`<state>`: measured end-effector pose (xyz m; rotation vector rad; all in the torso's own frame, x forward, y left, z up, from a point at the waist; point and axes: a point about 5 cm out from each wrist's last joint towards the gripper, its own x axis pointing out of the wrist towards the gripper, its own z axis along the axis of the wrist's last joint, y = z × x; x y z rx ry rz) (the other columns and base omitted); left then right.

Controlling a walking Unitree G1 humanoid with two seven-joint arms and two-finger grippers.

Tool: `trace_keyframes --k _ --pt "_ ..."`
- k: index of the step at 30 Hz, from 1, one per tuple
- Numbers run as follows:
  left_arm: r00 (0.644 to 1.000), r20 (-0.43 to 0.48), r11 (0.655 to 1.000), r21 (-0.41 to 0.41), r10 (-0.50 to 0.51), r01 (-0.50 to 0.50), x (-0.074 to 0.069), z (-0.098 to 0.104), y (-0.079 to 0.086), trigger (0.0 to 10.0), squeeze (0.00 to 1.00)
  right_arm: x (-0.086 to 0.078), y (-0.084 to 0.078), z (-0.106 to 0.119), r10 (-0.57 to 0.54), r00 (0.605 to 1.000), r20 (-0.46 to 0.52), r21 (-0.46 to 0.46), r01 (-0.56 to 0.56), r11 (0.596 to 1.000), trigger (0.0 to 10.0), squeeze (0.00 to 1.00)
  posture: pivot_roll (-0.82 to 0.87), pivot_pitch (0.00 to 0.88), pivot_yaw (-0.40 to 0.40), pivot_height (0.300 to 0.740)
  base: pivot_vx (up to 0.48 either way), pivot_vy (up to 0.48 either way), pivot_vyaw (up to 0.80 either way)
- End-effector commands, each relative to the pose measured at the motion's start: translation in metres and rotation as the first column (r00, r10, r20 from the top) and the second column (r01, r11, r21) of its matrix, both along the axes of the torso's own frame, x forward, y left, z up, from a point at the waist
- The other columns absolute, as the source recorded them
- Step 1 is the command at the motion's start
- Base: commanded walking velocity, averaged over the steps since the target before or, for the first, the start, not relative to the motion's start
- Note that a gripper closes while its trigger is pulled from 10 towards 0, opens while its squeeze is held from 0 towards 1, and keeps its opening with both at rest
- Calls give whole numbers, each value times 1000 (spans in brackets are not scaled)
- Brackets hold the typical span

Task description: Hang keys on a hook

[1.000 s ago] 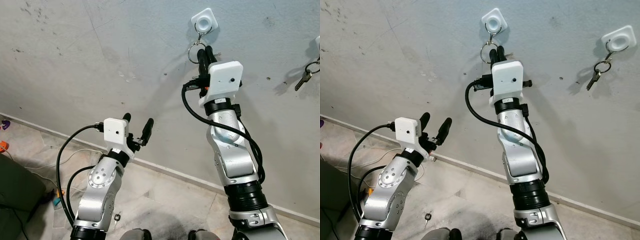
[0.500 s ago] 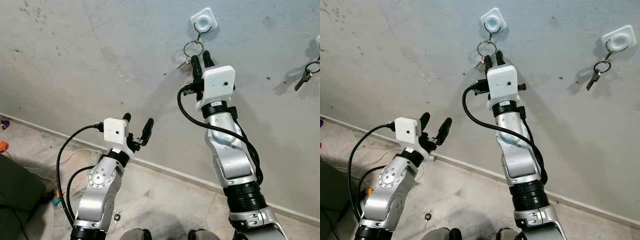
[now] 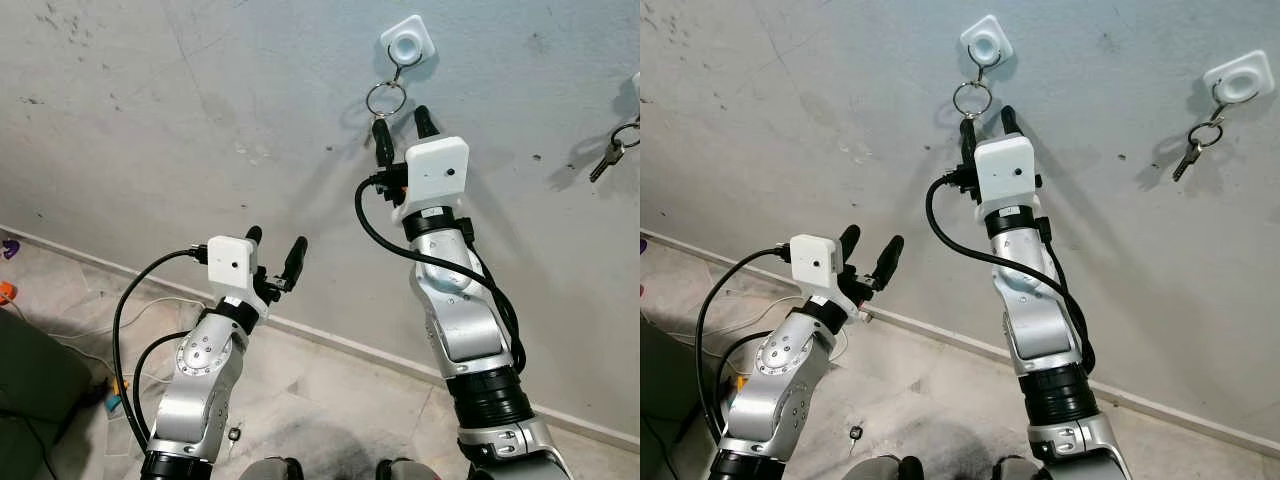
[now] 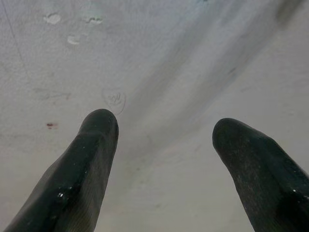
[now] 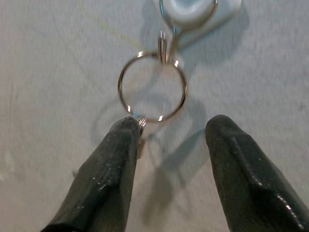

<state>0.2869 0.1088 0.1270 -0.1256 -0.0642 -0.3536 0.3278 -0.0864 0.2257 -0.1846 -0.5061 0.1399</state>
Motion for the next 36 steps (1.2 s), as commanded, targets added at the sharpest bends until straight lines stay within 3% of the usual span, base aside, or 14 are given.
trace_keyframes --k 1,13,19,26,27,33,36 --pt "1000 -19 999 32 8 -7 -2 -8 5 10000 0 -3 0 -3 3 1000 -4 -2 -3 1000 10000 1000 23 160 111 740 0 0 0" --pt "993 -110 996 84 35 -25 -11 -39 16 10000 0 -19 -26 -42 -63 992 -105 -40 59 997 10000 1000 15 159 105 740 0 0 0" --pt "972 -230 989 145 40 -6 -21 -72 24 10000 0 -35 -45 -75 -121 972 -200 -95 104 990 10000 1000 11 162 102 740 0 0 0" --pt "954 -296 982 187 41 16 -31 -94 31 10000 0 -54 -58 -114 -154 941 -300 -173 105 979 10000 1000 9 163 103 740 0 0 0" --pt "946 -319 980 200 50 16 -34 -101 35 10000 0 -61 -63 -131 -164 922 -351 -196 99 976 10000 1000 8 161 104 740 0 0 0" --pt "903 -420 967 252 86 25 -46 -130 46 10000 0 -79 -72 -181 -168 827 -536 -220 56 974 10000 1000 -3 162 100 740 0 0 0" --pt "865 -488 953 299 118 39 -56 -150 55 10000 0 -87 -78 -209 -172 748 -641 -209 46 977 10000 1000 -11 162 91 740 0 0 0"
